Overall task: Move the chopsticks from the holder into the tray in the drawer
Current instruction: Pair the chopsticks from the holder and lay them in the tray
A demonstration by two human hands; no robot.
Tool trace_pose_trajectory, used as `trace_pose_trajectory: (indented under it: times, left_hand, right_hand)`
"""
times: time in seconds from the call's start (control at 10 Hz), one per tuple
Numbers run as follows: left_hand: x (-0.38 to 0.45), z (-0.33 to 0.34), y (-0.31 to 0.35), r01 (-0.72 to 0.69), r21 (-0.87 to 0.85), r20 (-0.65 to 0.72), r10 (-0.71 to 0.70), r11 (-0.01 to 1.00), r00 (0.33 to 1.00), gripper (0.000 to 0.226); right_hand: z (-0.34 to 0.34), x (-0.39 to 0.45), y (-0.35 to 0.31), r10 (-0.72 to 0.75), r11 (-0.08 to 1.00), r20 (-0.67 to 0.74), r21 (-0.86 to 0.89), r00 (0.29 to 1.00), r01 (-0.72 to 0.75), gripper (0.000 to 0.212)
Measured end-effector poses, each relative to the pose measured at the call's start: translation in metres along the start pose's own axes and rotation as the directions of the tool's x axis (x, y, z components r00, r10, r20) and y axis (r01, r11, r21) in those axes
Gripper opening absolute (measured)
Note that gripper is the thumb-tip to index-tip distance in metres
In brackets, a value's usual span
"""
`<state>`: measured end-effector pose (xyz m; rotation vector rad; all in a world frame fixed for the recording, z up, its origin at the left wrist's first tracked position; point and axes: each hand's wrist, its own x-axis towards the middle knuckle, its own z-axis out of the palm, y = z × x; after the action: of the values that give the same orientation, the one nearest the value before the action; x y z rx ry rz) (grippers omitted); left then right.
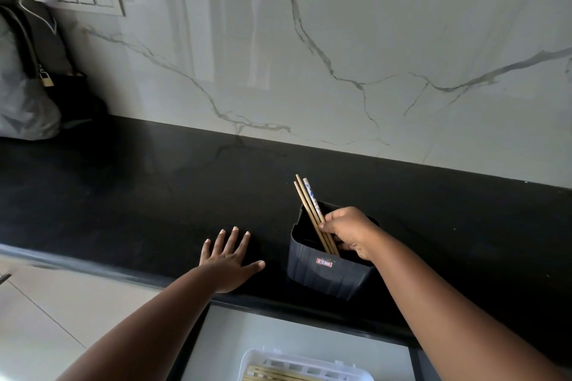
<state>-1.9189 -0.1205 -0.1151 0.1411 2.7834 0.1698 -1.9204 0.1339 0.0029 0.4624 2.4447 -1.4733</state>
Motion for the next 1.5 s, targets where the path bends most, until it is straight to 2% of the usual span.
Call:
trace_pose_trajectory:
  times: [0.1, 0.2, 0.4, 0.5, 0.6, 0.7, 0.8, 0.9, 1.0, 1.1, 1.3, 1.4, 1.5]
  left_hand:
    - [0.000, 0.001, 0.000, -0.003, -0.005, -0.005, 0.003, 1.000, 1.000, 0.089]
    - [0.001, 0.003, -0.001, 0.001, -0.011, -0.014, -0.001, 1.000, 1.000, 0.089]
    - [0.000, 0.014, 0.000, 0.025, -0.025, -0.052, -0.026, 0.999, 0.998, 0.092]
    - [-0.009, 0.001, 0.006, 0.030, 0.053, -0.088, -0.026, 0.998, 0.996, 0.093]
    - [-0.027, -0.049, 0.030, -0.083, 0.107, -0.366, 0.117, 0.991, 0.923, 0.087]
    - [-0.057, -0.116, 0.062, -0.315, 0.026, -0.726, 0.234, 0.949, 0.646, 0.065]
    - [-0.079, -0.162, 0.085, -0.487, 0.361, -0.806, 0.529, 0.796, 0.267, 0.070]
    - [-0.095, -0.186, 0.094, -0.449, 0.659, -0.646, 0.760, 0.603, 0.071, 0.060]
    - [-0.098, -0.197, 0.095, -0.369, 0.789, -0.534, 0.845, 0.491, -0.019, 0.053]
    - [-0.101, -0.206, 0.094, -0.366, 0.835, -0.488, 0.861, 0.411, -0.147, 0.036]
    - [-0.113, -0.217, 0.097, -0.360, 0.869, -0.443, 0.859, 0.340, -0.256, 0.024]
    - [-0.121, -0.221, 0.102, -0.514, 0.691, -0.663, 0.729, 0.508, -0.171, 0.021]
    - [-0.145, -0.237, 0.122, -0.780, -0.367, -0.860, 0.136, 0.506, 0.493, 0.011]
  right_hand:
    - [-0.003, -0.004, -0.001, -0.099, 0.992, -0.053, -0.089, 0.994, 0.094, 0.013]
    - [-0.013, -0.010, -0.008, -0.184, 0.981, -0.102, -0.089, 0.978, 0.175, 0.006]
    - [-0.045, -0.026, -0.038, -0.275, 0.931, -0.138, 0.208, 0.952, 0.299, 0.012]
    - [-0.062, -0.045, -0.060, -0.304, 0.884, -0.132, 0.329, 0.944, 0.331, 0.009]
    - [-0.075, -0.062, -0.076, -0.328, 0.848, -0.102, 0.407, 0.939, 0.340, 0.008]
    - [-0.080, -0.075, -0.087, -0.344, 0.821, -0.076, 0.459, 0.936, 0.339, 0.011]
    - [-0.078, -0.087, -0.098, -0.357, 0.780, -0.058, 0.531, 0.932, 0.332, 0.012]
    - [-0.072, -0.099, -0.107, -0.383, 0.747, -0.035, 0.576, 0.923, 0.332, 0.012]
    - [-0.068, -0.109, -0.114, -0.416, 0.736, -0.028, 0.577, 0.909, 0.354, 0.013]
    - [-0.066, -0.116, -0.116, -0.444, 0.727, -0.015, 0.579, 0.896, 0.369, 0.016]
    - [-0.064, -0.123, -0.112, -0.413, 0.715, -0.053, 0.599, 0.909, 0.360, 0.014]
    - [-0.067, -0.122, -0.109, -0.399, 0.659, -0.077, 0.669, 0.914, 0.344, 0.021]
    - [-0.069, -0.122, -0.106, -0.440, 0.640, -0.056, 0.680, 0.896, 0.357, 0.016]
